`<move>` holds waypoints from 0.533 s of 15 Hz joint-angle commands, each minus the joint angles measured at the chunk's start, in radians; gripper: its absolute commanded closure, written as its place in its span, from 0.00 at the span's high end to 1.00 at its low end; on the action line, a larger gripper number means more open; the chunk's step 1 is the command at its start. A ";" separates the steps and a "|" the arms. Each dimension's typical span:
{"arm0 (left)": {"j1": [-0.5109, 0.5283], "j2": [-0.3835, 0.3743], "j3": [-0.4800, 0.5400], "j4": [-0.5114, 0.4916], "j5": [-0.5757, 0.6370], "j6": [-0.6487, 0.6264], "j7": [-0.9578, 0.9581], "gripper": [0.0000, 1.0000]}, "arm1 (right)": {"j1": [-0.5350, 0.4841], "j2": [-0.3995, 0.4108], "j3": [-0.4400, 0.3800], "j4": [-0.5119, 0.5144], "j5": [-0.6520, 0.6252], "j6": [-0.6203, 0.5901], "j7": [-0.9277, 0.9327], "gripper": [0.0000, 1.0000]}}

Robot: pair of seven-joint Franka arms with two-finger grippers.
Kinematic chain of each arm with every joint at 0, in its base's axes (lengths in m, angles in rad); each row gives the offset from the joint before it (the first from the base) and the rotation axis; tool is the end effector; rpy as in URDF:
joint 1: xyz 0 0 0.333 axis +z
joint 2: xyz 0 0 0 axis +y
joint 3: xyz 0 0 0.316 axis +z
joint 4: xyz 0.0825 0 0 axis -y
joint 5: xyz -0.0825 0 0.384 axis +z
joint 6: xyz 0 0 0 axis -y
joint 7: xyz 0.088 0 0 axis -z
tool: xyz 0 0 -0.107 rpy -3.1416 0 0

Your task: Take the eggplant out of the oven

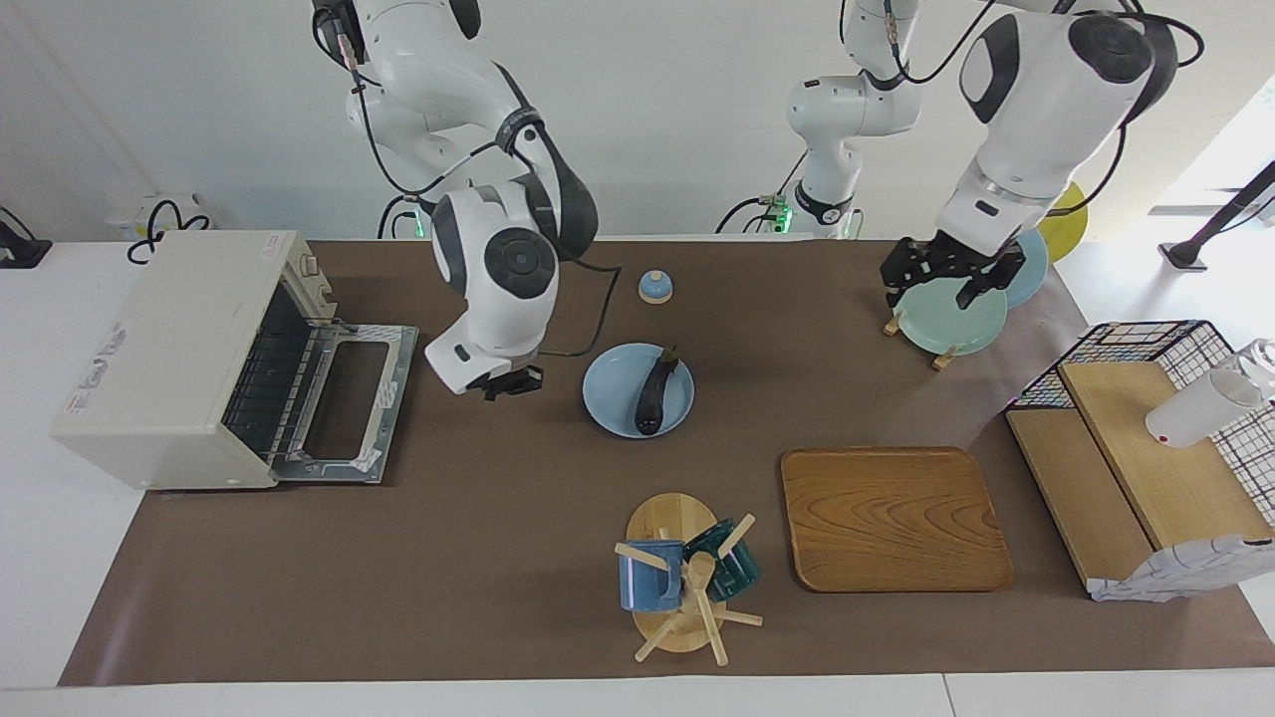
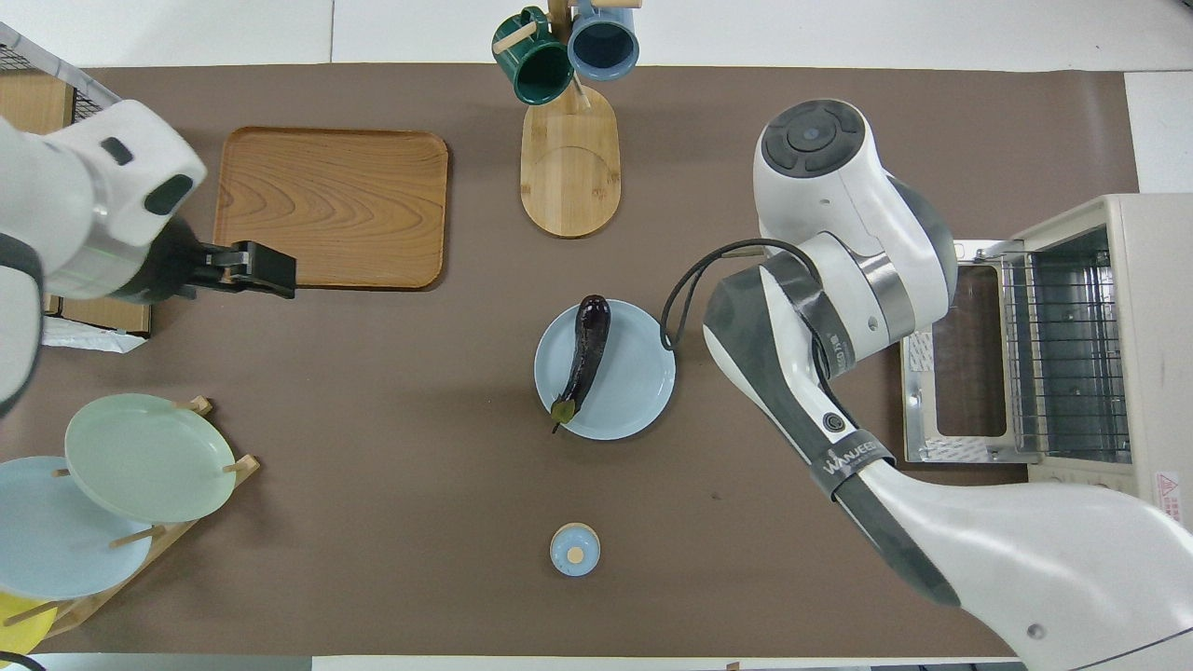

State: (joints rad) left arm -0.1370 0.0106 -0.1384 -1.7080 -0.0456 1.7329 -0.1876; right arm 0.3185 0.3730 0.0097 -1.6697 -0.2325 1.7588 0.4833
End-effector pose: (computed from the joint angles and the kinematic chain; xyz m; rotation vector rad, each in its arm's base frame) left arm 0.5449 -0.1579 0.5676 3.0905 -0.1248 0.0052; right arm 0.6004 0.1823 0.3708 2.8180 -0.1112 -0.2478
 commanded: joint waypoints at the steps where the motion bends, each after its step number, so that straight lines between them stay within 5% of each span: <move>1: -0.171 0.021 0.011 -0.111 -0.011 0.173 -0.157 1.00 | -0.053 -0.111 0.013 -0.255 -0.056 0.152 -0.038 0.00; 8: -0.386 0.206 0.011 -0.186 -0.057 0.492 -0.214 1.00 | -0.174 -0.154 0.013 -0.446 -0.085 0.344 -0.136 0.00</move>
State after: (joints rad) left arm -0.4866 0.2105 -0.1478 -1.8425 -0.0831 2.1351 -0.4044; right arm 0.1649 0.2667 0.0096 -2.0466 -0.2964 2.0573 0.3708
